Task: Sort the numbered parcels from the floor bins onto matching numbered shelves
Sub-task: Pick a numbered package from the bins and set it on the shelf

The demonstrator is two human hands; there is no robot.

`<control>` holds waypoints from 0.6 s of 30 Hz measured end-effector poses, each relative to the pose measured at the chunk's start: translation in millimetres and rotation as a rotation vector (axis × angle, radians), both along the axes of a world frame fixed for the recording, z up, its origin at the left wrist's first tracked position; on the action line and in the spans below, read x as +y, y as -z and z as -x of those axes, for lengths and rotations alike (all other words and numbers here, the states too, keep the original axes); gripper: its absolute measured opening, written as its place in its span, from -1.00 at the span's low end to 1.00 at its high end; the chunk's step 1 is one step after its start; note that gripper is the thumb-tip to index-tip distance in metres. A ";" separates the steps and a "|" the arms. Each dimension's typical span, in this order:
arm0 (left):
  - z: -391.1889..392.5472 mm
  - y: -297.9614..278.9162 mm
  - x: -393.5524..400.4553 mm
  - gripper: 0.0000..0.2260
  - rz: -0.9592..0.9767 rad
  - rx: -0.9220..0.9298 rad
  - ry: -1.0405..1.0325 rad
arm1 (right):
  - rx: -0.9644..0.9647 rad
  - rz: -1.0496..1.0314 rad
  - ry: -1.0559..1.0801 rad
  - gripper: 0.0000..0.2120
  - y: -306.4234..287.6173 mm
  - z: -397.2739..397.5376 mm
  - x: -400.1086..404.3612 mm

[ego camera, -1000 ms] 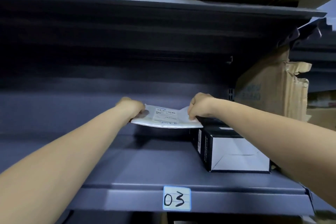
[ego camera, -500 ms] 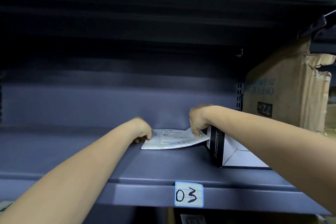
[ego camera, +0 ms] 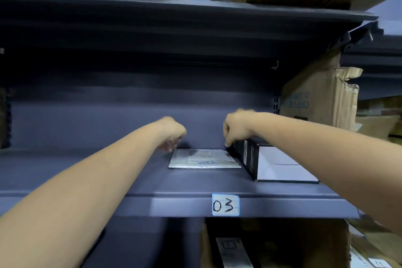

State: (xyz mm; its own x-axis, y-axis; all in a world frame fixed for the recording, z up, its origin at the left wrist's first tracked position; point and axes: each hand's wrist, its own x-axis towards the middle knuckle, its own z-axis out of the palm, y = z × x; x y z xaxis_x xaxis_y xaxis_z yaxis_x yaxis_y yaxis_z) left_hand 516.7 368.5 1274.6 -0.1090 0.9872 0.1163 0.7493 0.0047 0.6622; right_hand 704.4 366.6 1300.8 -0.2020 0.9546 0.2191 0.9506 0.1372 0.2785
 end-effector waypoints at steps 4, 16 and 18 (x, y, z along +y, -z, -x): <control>-10.3 -17.8 -20.8 -0.80 -0.093 0.039 0.074 | 0.147 -0.087 -0.068 -0.63 -11.3 -17.8 -36.9; -90.7 -33.8 -101.3 -0.68 -0.259 0.267 0.294 | 0.296 -0.169 -0.154 -0.55 -2.0 -91.3 -148.4; -111.8 -30.3 -118.5 -0.66 -0.317 0.302 0.340 | 0.280 -0.178 -0.151 -0.54 4.6 -109.8 -173.4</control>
